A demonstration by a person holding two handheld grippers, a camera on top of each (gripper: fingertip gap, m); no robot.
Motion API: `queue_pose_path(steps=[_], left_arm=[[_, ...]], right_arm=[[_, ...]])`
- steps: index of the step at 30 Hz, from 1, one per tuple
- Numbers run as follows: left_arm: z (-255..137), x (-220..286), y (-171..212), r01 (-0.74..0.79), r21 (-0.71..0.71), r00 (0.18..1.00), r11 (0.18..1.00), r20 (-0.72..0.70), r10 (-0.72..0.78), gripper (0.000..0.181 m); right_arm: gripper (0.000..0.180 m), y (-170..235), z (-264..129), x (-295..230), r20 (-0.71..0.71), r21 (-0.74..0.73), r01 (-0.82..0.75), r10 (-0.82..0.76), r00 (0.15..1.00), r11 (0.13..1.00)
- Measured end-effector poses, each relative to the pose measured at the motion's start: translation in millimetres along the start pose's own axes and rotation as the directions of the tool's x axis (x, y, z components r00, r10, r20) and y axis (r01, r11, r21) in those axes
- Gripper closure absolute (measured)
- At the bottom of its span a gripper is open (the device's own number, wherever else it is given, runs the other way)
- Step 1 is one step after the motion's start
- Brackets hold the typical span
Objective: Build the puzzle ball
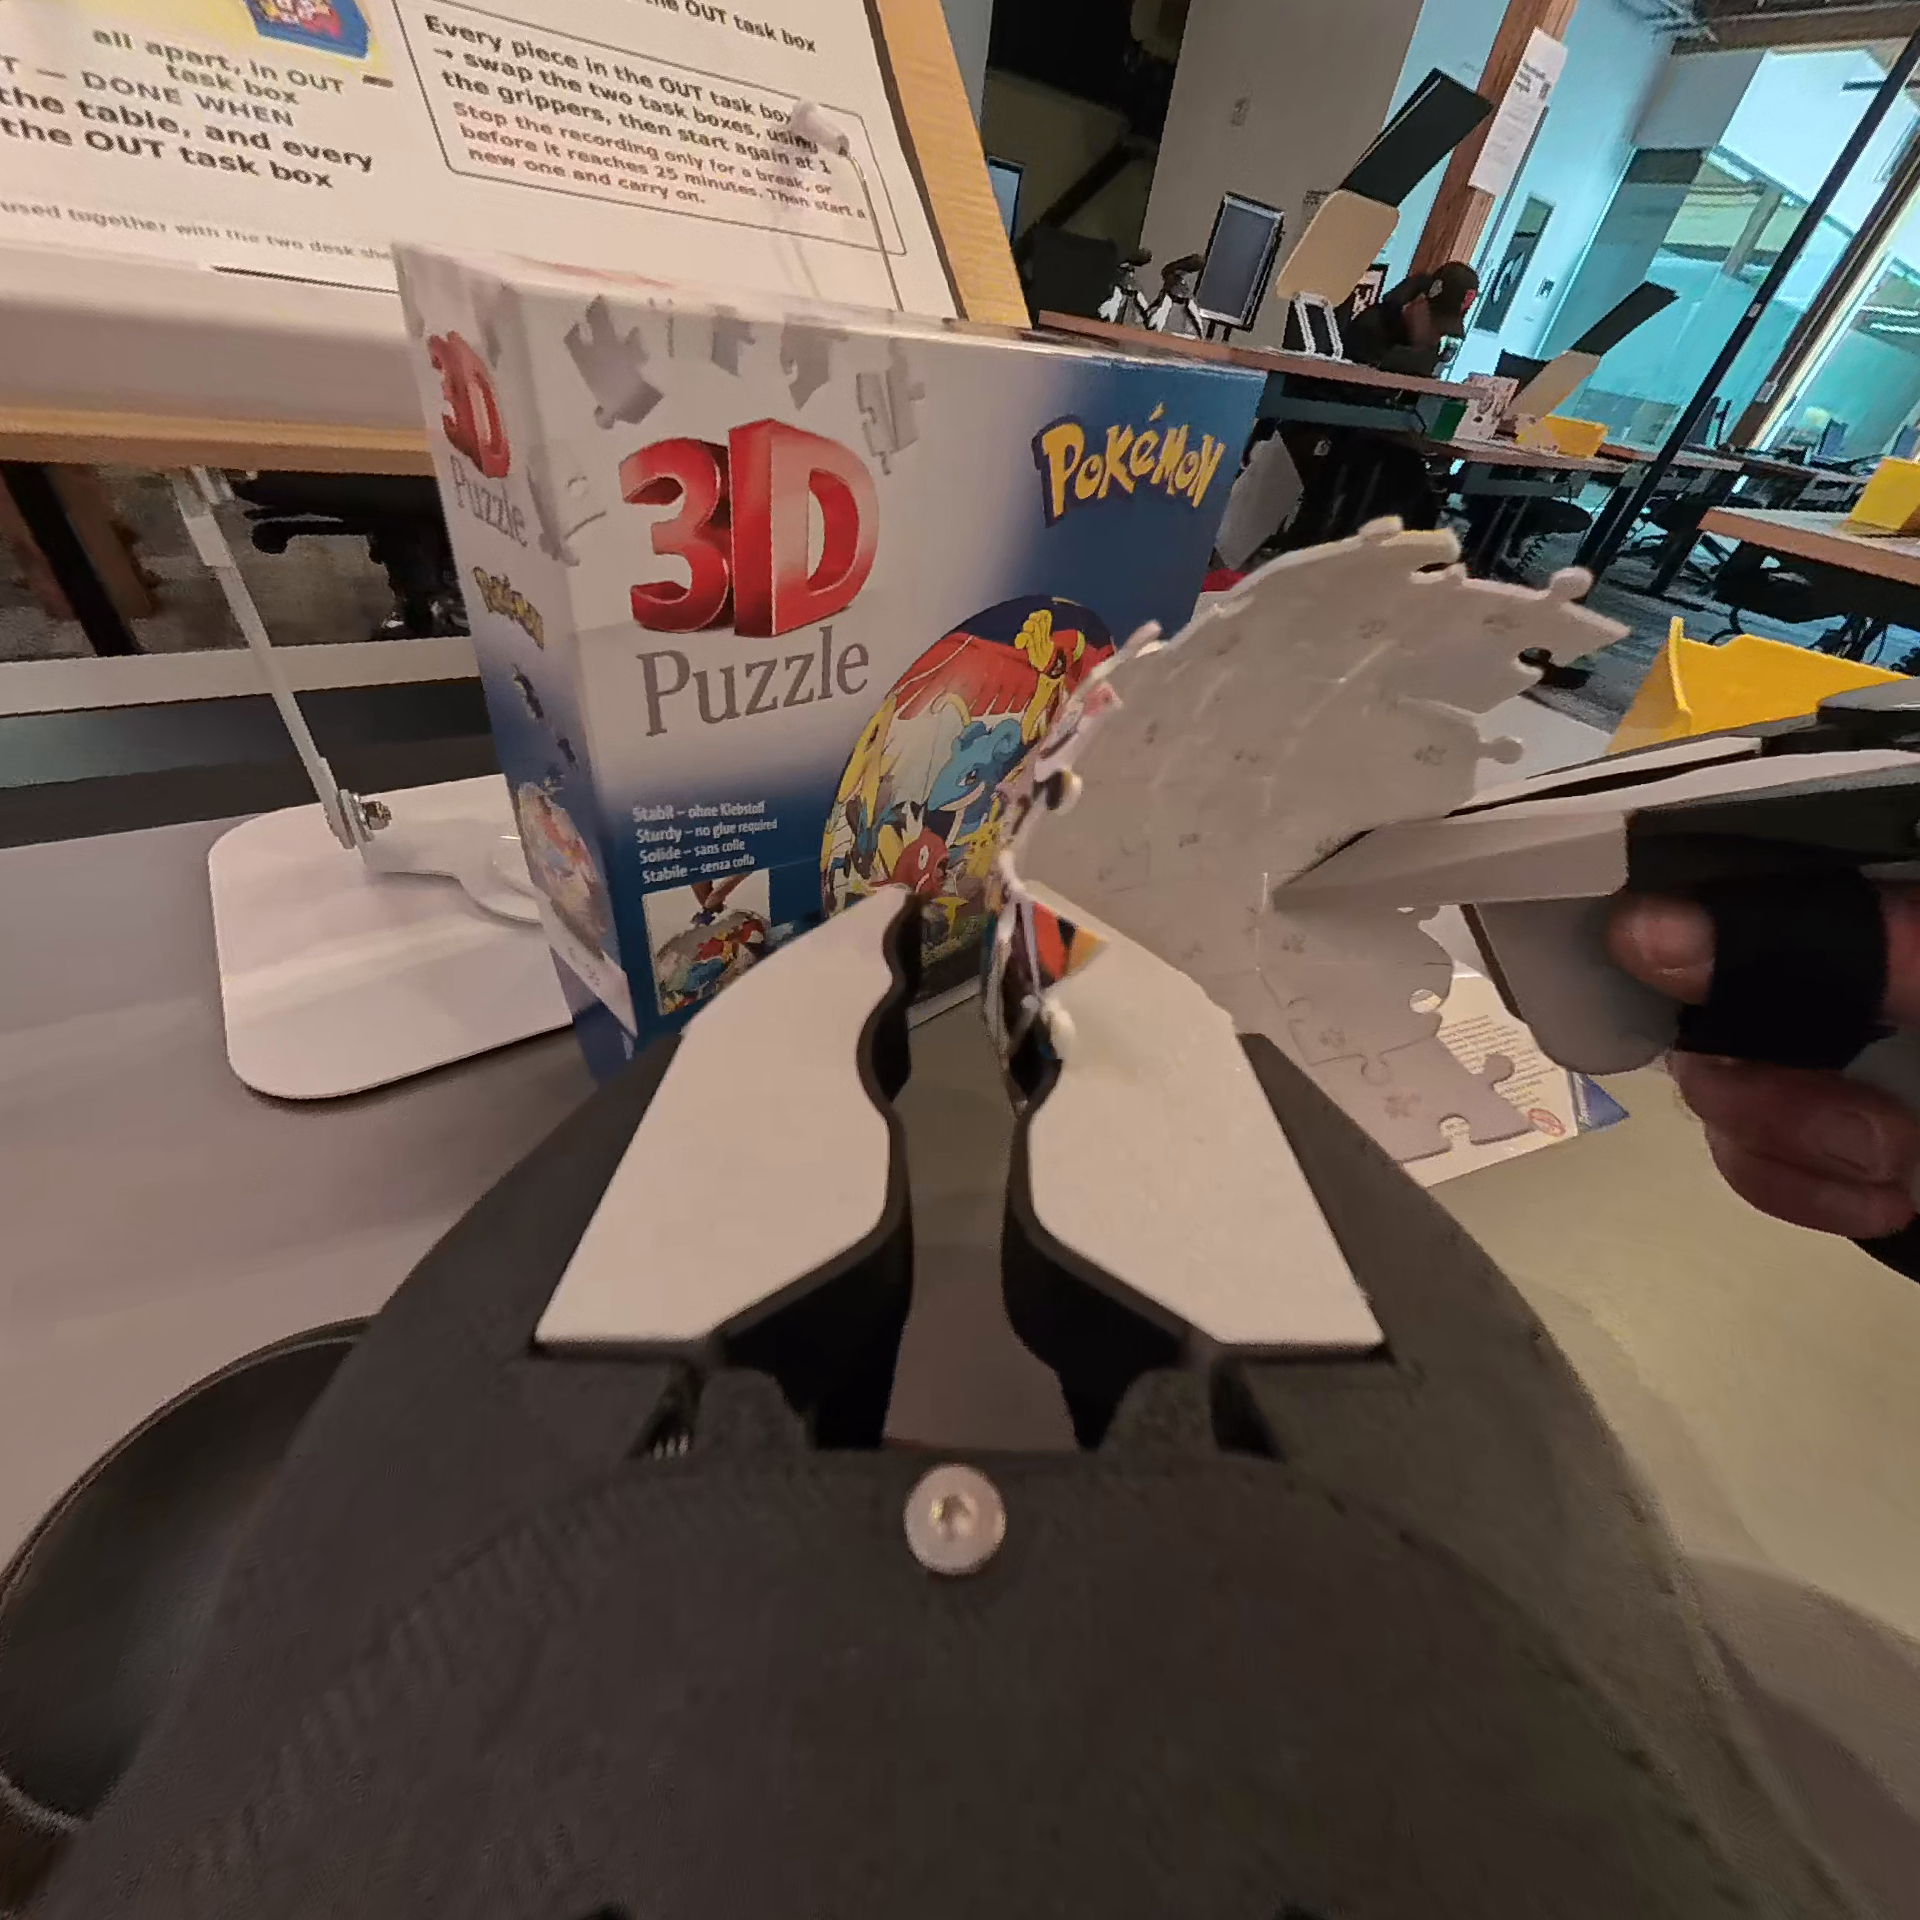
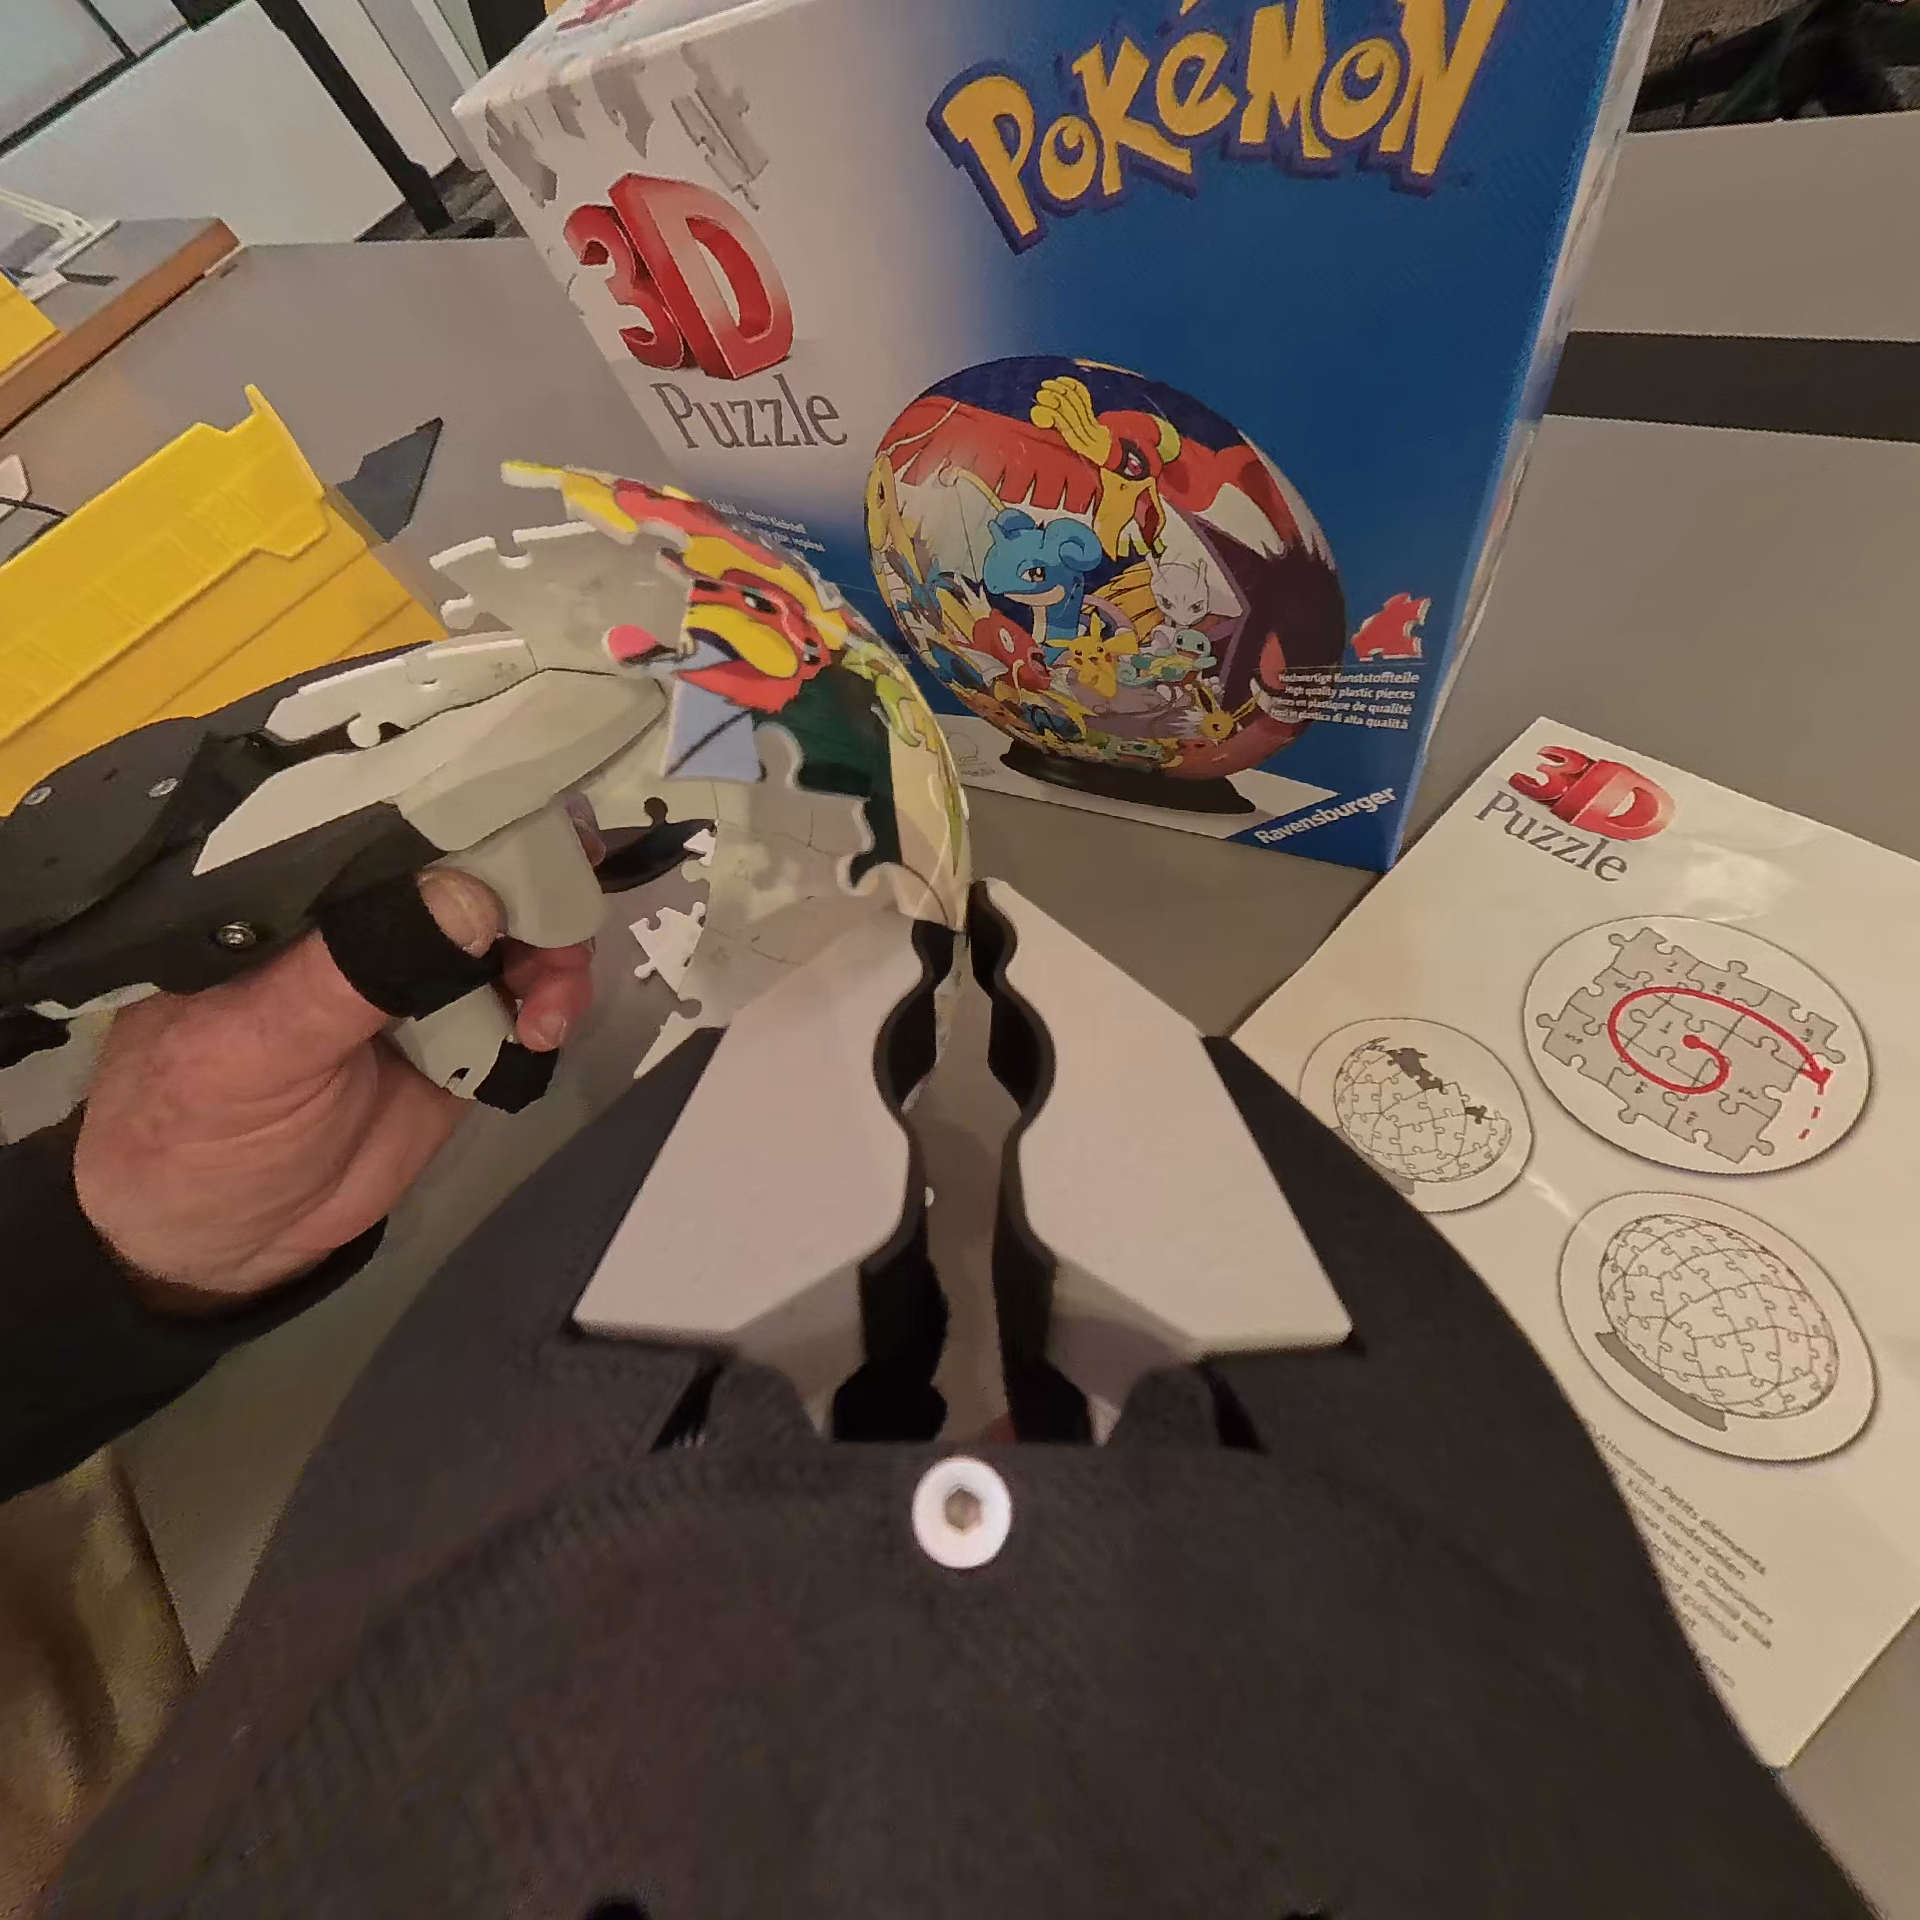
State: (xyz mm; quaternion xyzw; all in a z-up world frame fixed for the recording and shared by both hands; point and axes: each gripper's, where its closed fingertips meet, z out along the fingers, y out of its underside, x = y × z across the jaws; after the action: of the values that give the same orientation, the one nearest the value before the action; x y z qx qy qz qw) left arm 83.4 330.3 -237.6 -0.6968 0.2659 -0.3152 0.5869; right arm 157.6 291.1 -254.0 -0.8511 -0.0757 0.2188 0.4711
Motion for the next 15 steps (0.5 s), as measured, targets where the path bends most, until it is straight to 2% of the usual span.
queue_pose_path(steps=[1, 7, 10, 15], left_arm=[[-0.8, -0.8, 0.8, 0.001, -0.004, 1.0, 1.0, -0.002, -0.001, 0.166], [-7.3, -0.7, -6.6, -0.006, 0.039, 1.0, 0.999, 0.0, 0.006, 0.167], [-4.5, 5.0, -1.9, -0.031, 0.011, 0.999, 0.999, -0.027, 0.031, 0.171], [-5.4, 2.0, -1.4, -0.04, 0.011, 0.999, 0.999, 0.016, 0.04, 0.177]], right_arm=[[0.18, 0.4, 0.1, -0.1, 0.0, -0.001, 0.001, -0.001, 1.0, 1.0], [0.18, 3.4, 1.0, 2.7, -0.009, -0.005, -0.018, 0.018, 1.0, 1.0], [0.18, 4.4, 0.8, 4.7, -0.014, -0.004, -0.022, 0.022, 1.0, 1.0], [0.18, 4.9, 1.4, 3.4, -0.013, -0.008, -0.018, 0.018, 1.0, 1.0]])
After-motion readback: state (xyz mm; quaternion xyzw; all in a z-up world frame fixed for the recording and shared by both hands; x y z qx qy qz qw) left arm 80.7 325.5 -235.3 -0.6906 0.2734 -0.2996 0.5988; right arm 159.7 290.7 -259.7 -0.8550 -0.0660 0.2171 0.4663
